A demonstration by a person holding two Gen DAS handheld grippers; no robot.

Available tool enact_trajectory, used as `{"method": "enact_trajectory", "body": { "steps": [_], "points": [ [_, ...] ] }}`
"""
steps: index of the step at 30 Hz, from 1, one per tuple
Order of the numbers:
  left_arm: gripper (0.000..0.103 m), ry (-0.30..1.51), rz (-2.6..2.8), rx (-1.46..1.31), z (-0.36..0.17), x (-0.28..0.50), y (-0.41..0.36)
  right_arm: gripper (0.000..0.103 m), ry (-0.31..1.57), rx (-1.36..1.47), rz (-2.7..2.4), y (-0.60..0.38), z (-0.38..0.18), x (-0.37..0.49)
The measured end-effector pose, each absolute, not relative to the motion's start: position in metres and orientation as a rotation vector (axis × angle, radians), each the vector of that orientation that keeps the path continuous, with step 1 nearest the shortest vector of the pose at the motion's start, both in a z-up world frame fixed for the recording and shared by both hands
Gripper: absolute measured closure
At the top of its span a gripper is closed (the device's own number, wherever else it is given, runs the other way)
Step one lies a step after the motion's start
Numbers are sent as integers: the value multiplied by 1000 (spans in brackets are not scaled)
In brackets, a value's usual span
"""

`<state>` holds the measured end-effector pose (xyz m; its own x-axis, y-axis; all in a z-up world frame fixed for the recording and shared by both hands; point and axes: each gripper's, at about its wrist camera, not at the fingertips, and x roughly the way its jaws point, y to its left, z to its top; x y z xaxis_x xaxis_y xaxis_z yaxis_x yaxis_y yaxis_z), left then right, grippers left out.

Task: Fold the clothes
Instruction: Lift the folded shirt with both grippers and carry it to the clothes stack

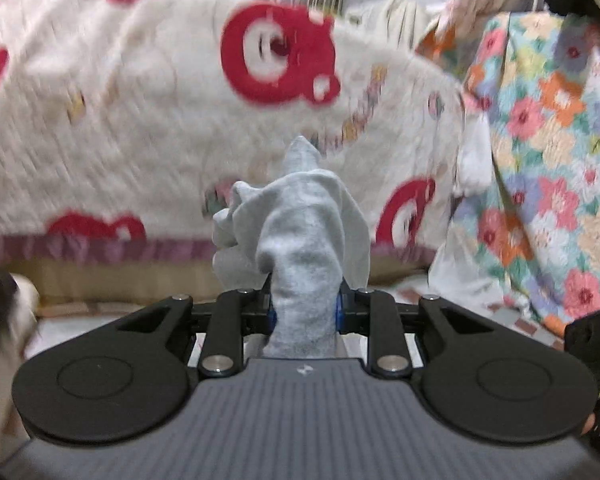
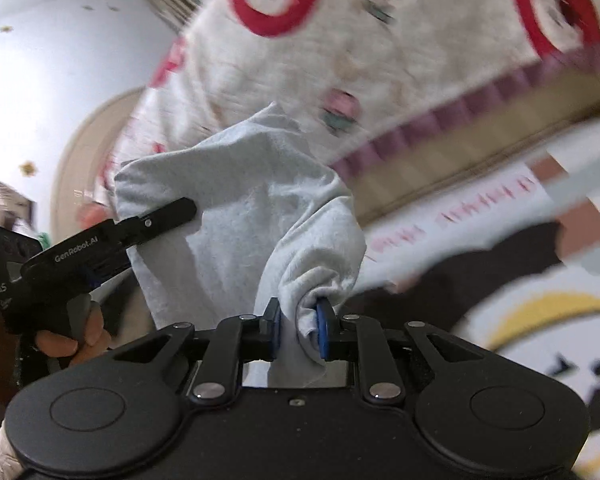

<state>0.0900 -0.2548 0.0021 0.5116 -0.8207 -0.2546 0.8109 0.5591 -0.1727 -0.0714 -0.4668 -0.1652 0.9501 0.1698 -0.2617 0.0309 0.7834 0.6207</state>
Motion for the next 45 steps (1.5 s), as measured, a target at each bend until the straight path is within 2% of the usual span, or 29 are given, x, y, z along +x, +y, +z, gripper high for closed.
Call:
{"method": "enact_trajectory", "body": {
  "steps": [6,10,17,21,25,27,29,30,35,40,45],
  "points": [
    [81,327,-950,-87,41,93,-220,81,221,654,166,-443,-144,-57],
    [81,209,-955,-54,56,90,-208,81,173,676,202,-432,-138,-52],
    [81,156,-941,-13,93,100,-200,81,117,710,255,-418,-129,-37],
    [81,57,-854,-39,121,119,-166,82,85,618,333,-409,-89,6],
    [81,-44,-686,-199,148,146,-95,82,58,505,430,-392,-42,63],
    [81,-21,-566,-330,144,163,-48,81,76,444,509,-369,-15,110],
    [81,68,-452,-401,124,183,-8,74,154,411,532,-340,2,159],
    [80,133,-397,-419,109,194,10,60,213,396,496,-324,5,184],
    [77,357,-258,-641,33,227,97,59,442,393,430,-286,-5,232],
    [62,308,-330,-860,-6,224,125,42,565,488,494,-272,-18,229],
    [54,263,-284,-865,-4,227,134,39,602,567,565,-252,-26,229]
  ]
}}
